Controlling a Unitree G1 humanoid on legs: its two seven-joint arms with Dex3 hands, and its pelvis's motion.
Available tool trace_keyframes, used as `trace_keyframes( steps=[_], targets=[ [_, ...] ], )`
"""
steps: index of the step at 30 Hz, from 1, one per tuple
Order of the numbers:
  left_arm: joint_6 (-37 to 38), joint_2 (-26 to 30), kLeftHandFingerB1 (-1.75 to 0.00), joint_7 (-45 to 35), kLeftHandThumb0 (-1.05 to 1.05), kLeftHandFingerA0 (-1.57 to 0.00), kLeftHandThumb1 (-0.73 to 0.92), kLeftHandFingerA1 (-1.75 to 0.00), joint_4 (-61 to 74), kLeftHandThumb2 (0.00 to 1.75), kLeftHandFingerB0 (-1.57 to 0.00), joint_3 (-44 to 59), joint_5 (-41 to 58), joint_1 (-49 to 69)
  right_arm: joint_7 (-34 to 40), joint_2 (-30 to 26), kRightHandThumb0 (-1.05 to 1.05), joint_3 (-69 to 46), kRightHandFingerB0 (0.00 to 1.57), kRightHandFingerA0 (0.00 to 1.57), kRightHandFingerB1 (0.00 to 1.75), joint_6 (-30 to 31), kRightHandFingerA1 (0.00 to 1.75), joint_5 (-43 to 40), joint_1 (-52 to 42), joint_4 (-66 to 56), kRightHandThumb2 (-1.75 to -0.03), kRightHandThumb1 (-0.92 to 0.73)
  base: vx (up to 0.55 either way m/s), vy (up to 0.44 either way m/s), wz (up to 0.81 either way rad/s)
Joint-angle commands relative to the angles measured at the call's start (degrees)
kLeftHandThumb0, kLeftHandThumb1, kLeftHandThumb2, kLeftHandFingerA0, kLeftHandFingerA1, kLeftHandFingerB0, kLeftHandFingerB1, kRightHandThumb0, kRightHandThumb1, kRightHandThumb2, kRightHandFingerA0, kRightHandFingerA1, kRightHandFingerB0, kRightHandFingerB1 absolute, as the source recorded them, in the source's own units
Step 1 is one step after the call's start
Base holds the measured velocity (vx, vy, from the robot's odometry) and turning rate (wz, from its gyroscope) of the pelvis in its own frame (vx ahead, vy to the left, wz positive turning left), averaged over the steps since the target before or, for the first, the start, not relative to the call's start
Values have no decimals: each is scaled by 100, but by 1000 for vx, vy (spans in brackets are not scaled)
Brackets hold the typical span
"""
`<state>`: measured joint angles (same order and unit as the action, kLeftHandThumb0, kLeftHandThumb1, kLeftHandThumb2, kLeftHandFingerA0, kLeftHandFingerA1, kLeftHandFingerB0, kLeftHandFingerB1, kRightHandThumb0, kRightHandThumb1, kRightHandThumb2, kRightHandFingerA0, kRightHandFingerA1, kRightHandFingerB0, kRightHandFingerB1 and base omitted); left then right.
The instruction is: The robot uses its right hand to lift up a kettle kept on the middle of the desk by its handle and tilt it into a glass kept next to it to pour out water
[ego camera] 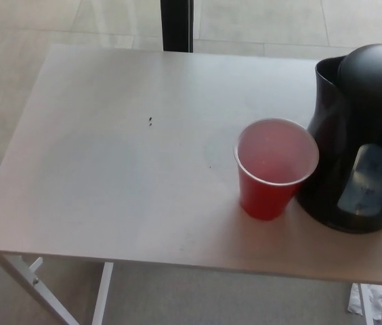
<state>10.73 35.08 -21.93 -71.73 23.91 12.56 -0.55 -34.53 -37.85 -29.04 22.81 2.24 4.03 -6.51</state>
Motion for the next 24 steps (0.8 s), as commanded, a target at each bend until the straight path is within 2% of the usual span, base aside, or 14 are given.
trace_keyframes(
  steps=[1,4,5,7,9,11,24],
  targets=[
    [37,86,-113,18,-105,-59,68,-67,-12,74,-36,84,42,33,-217,-111,-96,-1486,0,0,0,134,20,-882,-670,-538,-94,-59,0,0,0],
    [85,97,-113,-4,-105,-59,69,-67,-3,75,-36,72,24,60,-273,11,-105,-2485,0,0,6,235,31,-1352,-903,-482,-99,-63,0,0,0],
    [87,97,-114,3,-105,-59,69,-67,-10,75,-35,66,15,65,-316,-18,-105,-2904,0,0,13,221,34,-1468,-1035,-268,-100,-60,0,0,0],
    [78,102,-114,5,-105,-59,69,-67,-16,75,-36,63,11,77,-365,-107,-105,-3518,0,0,9,285,34,-1560,-1282,70,-101,-58,0,0,0],
    [109,95,-112,19,-105,-60,69,-67,-30,75,-37,66,10,75,-400,-147,-105,-4067,0,0,9,55,33,-1764,-1443,683,-98,-59,0,0,0],
    [101,87,-112,26,-105,-60,69,-67,-31,75,-37,62,8,46,-366,-171,-105,-4304,0,0,7,-47,28,-1833,-1515,984,-98,-60,0,0,0],
    [101,-22,-112,61,-105,-60,69,-67,-33,75,-37,39,0,-23,-423,-405,-105,-4387,0,0,7,-157,28,-2020,-1566,1262,-98,-60,0,0,0]
  ],
)
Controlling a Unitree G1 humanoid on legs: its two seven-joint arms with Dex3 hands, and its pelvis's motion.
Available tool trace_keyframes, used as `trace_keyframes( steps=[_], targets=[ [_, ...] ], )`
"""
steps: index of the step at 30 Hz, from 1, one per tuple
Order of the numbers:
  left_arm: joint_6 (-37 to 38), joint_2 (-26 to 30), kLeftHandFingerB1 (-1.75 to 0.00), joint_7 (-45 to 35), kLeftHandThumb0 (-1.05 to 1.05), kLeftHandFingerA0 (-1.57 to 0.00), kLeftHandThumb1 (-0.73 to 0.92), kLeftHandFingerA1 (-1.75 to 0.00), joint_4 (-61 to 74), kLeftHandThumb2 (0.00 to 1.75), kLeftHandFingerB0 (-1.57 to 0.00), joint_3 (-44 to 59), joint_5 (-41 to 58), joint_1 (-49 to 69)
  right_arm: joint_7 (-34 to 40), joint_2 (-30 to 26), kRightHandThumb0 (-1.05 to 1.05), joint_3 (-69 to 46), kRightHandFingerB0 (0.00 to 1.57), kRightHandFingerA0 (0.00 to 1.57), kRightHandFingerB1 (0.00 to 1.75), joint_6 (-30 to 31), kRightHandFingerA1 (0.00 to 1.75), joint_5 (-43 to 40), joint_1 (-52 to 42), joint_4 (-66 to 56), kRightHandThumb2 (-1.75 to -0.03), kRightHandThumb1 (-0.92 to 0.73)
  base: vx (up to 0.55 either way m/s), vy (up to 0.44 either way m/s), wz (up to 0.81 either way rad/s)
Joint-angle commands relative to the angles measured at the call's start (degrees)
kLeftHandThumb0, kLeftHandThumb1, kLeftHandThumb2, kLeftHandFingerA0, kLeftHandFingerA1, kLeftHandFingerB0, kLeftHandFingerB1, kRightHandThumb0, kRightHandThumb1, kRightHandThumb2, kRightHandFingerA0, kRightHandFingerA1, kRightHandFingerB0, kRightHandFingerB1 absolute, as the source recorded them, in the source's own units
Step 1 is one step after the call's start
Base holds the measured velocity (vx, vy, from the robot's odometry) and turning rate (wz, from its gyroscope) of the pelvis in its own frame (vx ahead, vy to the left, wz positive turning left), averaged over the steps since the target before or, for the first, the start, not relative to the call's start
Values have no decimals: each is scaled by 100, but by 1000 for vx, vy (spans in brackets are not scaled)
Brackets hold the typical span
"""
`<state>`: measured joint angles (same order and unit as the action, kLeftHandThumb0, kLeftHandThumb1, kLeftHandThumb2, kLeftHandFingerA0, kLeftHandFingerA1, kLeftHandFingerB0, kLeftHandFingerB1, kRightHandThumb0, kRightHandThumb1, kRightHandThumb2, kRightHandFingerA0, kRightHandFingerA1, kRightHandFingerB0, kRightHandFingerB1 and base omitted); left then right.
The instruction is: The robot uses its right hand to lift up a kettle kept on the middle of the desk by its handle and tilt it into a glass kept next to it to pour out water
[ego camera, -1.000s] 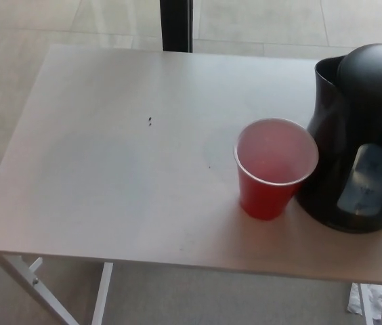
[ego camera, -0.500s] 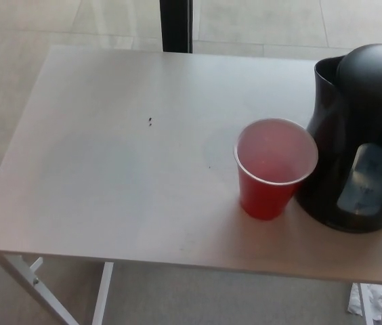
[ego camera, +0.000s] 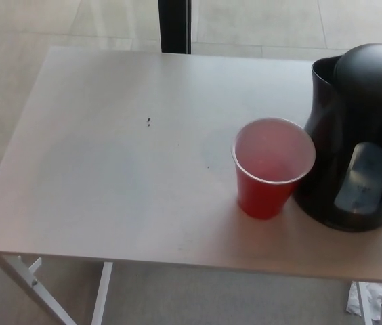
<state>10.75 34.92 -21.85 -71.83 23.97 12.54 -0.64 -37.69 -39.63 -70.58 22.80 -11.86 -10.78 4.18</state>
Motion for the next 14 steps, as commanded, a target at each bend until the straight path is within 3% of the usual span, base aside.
trace_keyframes(
  steps=[1,11,12,13,14],
  targets=[
    [104,-14,-112,55,-105,-60,69,-67,-21,75,-37,37,6,-11,-102,-252,-105,-222,0,0,7,-166,28,-631,-85,217,-98,-60,0,0,0],
    [104,-64,-112,70,-105,-60,69,-67,-16,75,-37,53,7,-59,24,-413,-105,-120,0,0,7,-249,28,-881,-170,329,-98,-60,0,0,0],
    [73,-74,-124,155,-105,-46,42,-85,-12,113,-47,17,-38,-70,840,415,-32,78,0,7,51,-634,58,-560,-209,1506,-95,-42,0,0,0],
    [34,-86,-124,261,-105,-46,42,-85,-7,113,-47,-30,-92,-84,1850,1454,-32,323,0,7,51,-1108,58,-144,-246,2972,-95,-42,0,0,0],
    [34,-86,-124,261,-105,-46,42,-85,-7,113,-47,-30,-92,-84,1850,1454,-32,323,0,7,51,-1108,58,-144,-246,2972,-95,-42,0,0,0]
  ],
)
